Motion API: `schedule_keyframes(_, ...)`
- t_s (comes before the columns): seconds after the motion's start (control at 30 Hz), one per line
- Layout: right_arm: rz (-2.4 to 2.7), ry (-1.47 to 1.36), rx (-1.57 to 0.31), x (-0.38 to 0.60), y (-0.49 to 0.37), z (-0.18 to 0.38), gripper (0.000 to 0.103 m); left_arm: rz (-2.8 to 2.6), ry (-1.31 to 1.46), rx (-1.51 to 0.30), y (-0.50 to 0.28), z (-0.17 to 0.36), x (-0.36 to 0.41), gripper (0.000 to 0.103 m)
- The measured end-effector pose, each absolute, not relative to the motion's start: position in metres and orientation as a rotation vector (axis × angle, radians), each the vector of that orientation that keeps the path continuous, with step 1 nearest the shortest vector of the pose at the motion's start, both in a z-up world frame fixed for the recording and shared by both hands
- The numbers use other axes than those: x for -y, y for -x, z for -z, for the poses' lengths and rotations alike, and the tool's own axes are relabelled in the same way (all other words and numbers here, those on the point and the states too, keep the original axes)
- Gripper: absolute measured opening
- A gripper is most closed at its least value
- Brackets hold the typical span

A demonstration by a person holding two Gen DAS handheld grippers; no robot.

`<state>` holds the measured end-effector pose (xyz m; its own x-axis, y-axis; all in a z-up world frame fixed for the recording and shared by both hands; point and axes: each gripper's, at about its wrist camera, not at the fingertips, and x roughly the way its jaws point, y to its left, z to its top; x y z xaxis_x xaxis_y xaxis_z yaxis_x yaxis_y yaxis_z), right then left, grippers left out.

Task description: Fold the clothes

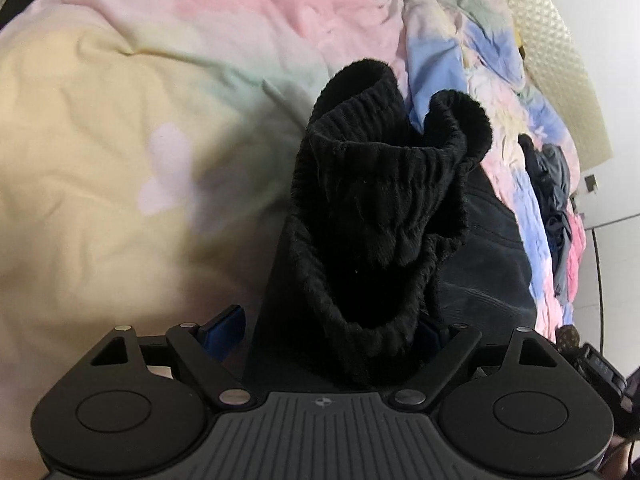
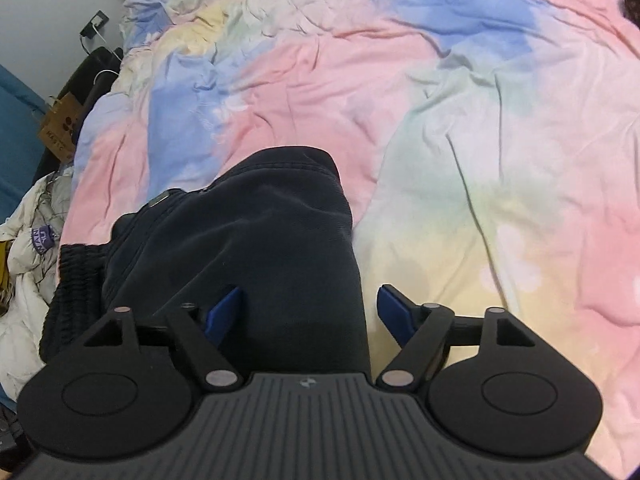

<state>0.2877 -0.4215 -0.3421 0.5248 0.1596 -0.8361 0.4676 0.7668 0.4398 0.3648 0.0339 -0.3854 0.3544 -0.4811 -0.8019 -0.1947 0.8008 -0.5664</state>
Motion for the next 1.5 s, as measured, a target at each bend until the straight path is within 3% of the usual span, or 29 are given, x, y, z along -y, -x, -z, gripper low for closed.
schedule_keyframes(0.13, 0.156, -0.708, -1.057, 0.424, -0.301, 0.355, 0.084, 0.217, 0.677, -1.238, -0.373, 0.397, -0.032, 0.087)
schedule_keyframes(0.23, 0.124, -0.696, -1.065, 0.422, -0.31, 0.365, 0.081, 0.225, 0.699, -1.25, -0.379, 0.403, -0.03, 0.083)
schedule_keyframes(0.47, 0.14, -0.572, -1.075, 0.397, -0.322, 0.362, 0.036, 0.203, 0.66, -1.268, -0.39, 0.405, -0.019, 0.065)
schedule_keyframes(0.5, 0.146, -0.581, -1.071, 0.397, -0.32, 0.358, 0.028, 0.192, 0.637, -1.266, -0.39, 0.4, -0.016, 0.057)
schedule_keyframes(0.6, 0.136, -0.534, -1.059, 0.39, -0.317, 0.339, 0.02, 0.163, 0.574, -1.258, -0.392, 0.386, -0.006, 0.042)
schedule_keyframes(0.7, 0.122, -0.517, -1.039, 0.387, -0.313, 0.32, 0.014, 0.168, 0.563, -1.245, -0.395, 0.372, -0.002, 0.037)
schedule_keyframes(1.23, 0.127, -0.481, -0.929, 0.369, -0.243, 0.218, 0.012, 0.264, 0.608, -1.244, -0.367, 0.303, -0.005, 0.035)
schedule_keyframes(1.5, 0.19, -0.521, -0.863, 0.392, -0.182, 0.184, 0.012, 0.358, 0.548, -1.203, -0.324, 0.263, 0.046, 0.035)
